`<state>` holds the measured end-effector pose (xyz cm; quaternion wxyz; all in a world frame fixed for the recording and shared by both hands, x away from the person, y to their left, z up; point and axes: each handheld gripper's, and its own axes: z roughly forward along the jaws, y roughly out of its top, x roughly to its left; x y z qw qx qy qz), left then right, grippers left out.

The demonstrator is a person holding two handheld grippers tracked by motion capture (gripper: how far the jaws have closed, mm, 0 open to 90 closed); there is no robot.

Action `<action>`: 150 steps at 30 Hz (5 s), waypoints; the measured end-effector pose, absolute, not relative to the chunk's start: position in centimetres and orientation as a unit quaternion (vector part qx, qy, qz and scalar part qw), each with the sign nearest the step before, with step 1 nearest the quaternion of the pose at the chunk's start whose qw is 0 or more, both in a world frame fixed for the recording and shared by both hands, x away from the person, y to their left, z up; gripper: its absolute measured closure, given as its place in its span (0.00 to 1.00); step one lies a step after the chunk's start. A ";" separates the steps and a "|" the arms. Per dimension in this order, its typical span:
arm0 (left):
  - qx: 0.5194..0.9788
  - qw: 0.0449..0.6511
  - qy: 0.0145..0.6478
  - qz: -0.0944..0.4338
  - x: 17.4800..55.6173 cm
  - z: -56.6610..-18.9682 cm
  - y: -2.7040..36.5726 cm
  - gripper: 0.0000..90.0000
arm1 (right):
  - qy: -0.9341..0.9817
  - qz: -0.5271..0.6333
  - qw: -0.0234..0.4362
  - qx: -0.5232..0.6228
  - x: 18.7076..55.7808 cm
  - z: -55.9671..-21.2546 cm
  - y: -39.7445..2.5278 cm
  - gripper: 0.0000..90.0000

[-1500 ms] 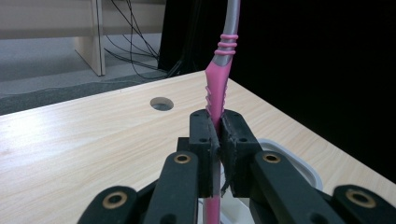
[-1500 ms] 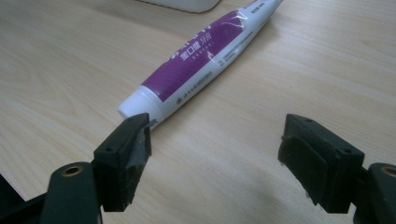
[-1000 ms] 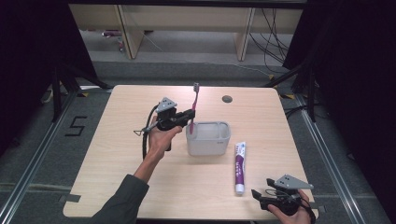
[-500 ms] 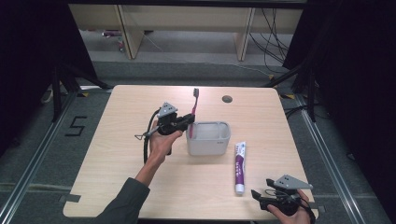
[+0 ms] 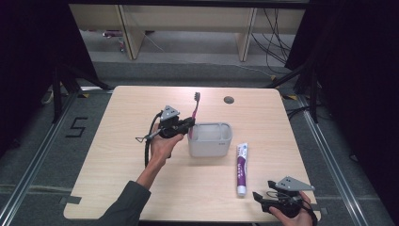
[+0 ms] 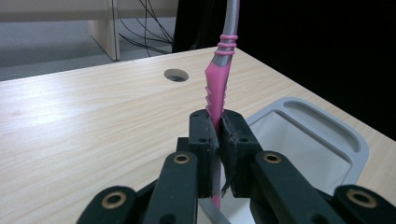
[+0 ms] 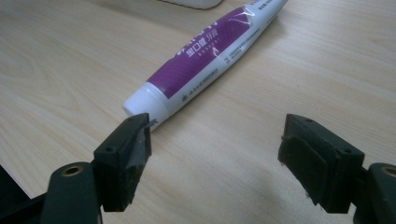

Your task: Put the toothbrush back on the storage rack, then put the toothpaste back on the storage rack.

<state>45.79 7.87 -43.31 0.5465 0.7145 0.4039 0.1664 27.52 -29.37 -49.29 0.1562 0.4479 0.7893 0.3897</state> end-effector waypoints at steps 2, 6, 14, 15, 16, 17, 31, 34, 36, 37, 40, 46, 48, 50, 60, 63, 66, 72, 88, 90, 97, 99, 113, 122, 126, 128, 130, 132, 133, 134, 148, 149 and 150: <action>0.714 0.546 0.404 0.169 45.8 -43.4 7.9 0.92 | 0.791 0.389 0.159 0.445 27.6 -49.3 -29.4 0.28; 0.718 0.542 0.402 0.173 45.7 -43.5 7.9 0.92 | 0.792 0.388 0.161 0.442 27.5 -49.3 -29.4 0.28; 0.725 0.533 0.399 0.177 45.4 -43.6 7.8 0.90 | 0.795 0.387 0.159 0.439 27.5 -49.3 -29.4 0.28; 0.727 0.529 0.400 0.179 45.4 -43.6 7.8 0.90 | 0.795 0.387 0.159 0.440 27.5 -49.3 -29.3 0.28; 0.728 0.527 0.399 0.180 45.4 -43.7 7.8 0.90 | 0.795 0.387 0.159 0.439 27.5 -49.3 -29.3 0.28; 0.729 0.526 0.399 0.180 45.4 -43.7 7.8 0.90 | 0.795 0.387 0.151 0.442 27.5 -49.3 -29.3 0.28; 0.731 0.521 0.398 0.188 45.0 -43.3 7.8 0.89 | 0.795 0.388 0.151 0.442 27.5 -49.3 -29.3 0.28; 0.733 0.519 0.397 0.189 44.7 -43.1 7.9 0.87 | 0.794 0.389 0.160 0.439 27.5 -49.3 -29.3 0.28; 0.733 0.519 0.398 0.186 44.5 -42.9 8.0 0.85 | 0.792 0.391 0.160 0.441 27.5 -49.3 -29.3 0.28; 0.734 0.518 0.399 0.185 44.4 -42.8 8.0 0.83 | 0.792 0.391 0.160 0.441 27.5 -49.3 -29.3 0.28; 0.730 0.522 0.403 0.180 44.0 -42.5 8.4 0.75 | 0.789 0.387 0.152 0.453 27.3 -49.2 -29.3 0.28; 0.733 0.519 0.408 0.164 42.9 -41.7 9.4 0.60 | 0.790 0.388 0.160 0.447 27.4 -49.2 -29.4 0.28; 0.737 0.513 0.411 0.158 42.6 -41.6 9.7 0.54 | 0.790 0.388 0.162 0.446 27.4 -49.2 -29.4 0.28; 0.742 0.510 0.405 0.158 42.1 -41.4 10.2 0.53 | 0.791 0.387 0.166 0.444 27.5 -49.2 -29.4 0.28; 0.747 0.508 0.403 0.144 40.2 -41.4 11.4 0.41 | 0.790 0.388 0.163 0.446 27.5 -49.2 -29.4 0.28; 0.751 0.507 0.399 0.140 39.6 -41.4 11.7 0.38 | 0.791 0.387 0.166 0.445 27.5 -49.2 -29.4 0.28; 0.755 0.504 0.395 0.140 39.0 -41.5 12.0 0.37 | 0.790 0.388 0.162 0.446 27.5 -49.3 -29.4 0.28; 0.760 0.502 0.391 0.134 37.8 -42.0 12.7 0.35 | 0.789 0.388 0.158 0.448 27.5 -49.3 -29.4 0.28; 0.771 0.498 0.378 0.120 35.5 -44.2 14.0 0.27 | 0.789 0.386 0.170 0.447 27.6 -49.3 -29.6 0.28; 0.770 0.497 0.381 0.119 35.3 -44.3 14.0 0.27 | 0.789 0.386 0.169 0.447 27.6 -49.3 -29.6 0.28; 0.773 0.496 0.377 0.119 34.7 -44.5 14.7 0.27 | 0.785 0.387 0.163 0.455 27.5 -49.3 -29.5 0.28; 0.772 0.494 0.381 0.121 34.4 -44.5 14.9 0.27 | 0.785 0.387 0.163 0.455 27.5 -49.3 -29.5 0.28; 0.775 0.485 0.387 0.120 33.1 -46.0 16.5 0.26 | 0.790 0.387 0.164 0.446 27.6 -49.3 -29.8 0.28; 0.785 0.472 0.387 0.112 31.9 -47.0 17.0 0.21 | 0.788 0.386 0.162 0.450 27.6 -49.4 -29.9 0.28; 0.786 0.467 0.389 0.110 31.2 -47.3 17.2 0.21 | 0.784 0.388 0.153 0.459 27.5 -49.4 -29.8 0.28; 0.787 0.467 0.387 0.108 30.9 -47.5 17.2 0.20 | 0.785 0.387 0.155 0.458 27.5 -49.4 -29.8 0.28; 0.791 0.465 0.383 0.106 30.4 -47.9 17.1 0.20 | 0.785 0.387 0.155 0.458 27.4 -49.4 -29.8 0.28; 0.790 0.467 0.383 0.104 30.0 -48.2 17.1 0.20 | 0.788 0.389 0.163 0.447 27.6 -49.4 -29.9 0.28; 0.790 0.467 0.384 0.101 29.8 -48.3 17.0 0.20 | 0.789 0.390 0.163 0.447 27.6 -49.5 -29.9 0.28; 0.792 0.465 0.385 0.098 29.6 -48.4 17.0 0.20 | 0.788 0.388 0.164 0.450 27.6 -49.4 -29.9 0.28; 0.800 0.457 0.376 0.094 27.7 -48.8 17.6 0.19 | 0.790 0.384 0.164 0.450 27.6 -49.5 -29.9 0.28; 0.803 0.455 0.372 0.095 27.5 -48.9 17.6 0.19 | 0.790 0.384 0.165 0.449 27.6 -49.4 -29.8 0.28; 0.805 0.452 0.371 0.098 27.4 -48.9 17.6 0.19 | 0.789 0.385 0.164 0.449 27.5 -49.4 -29.8 0.28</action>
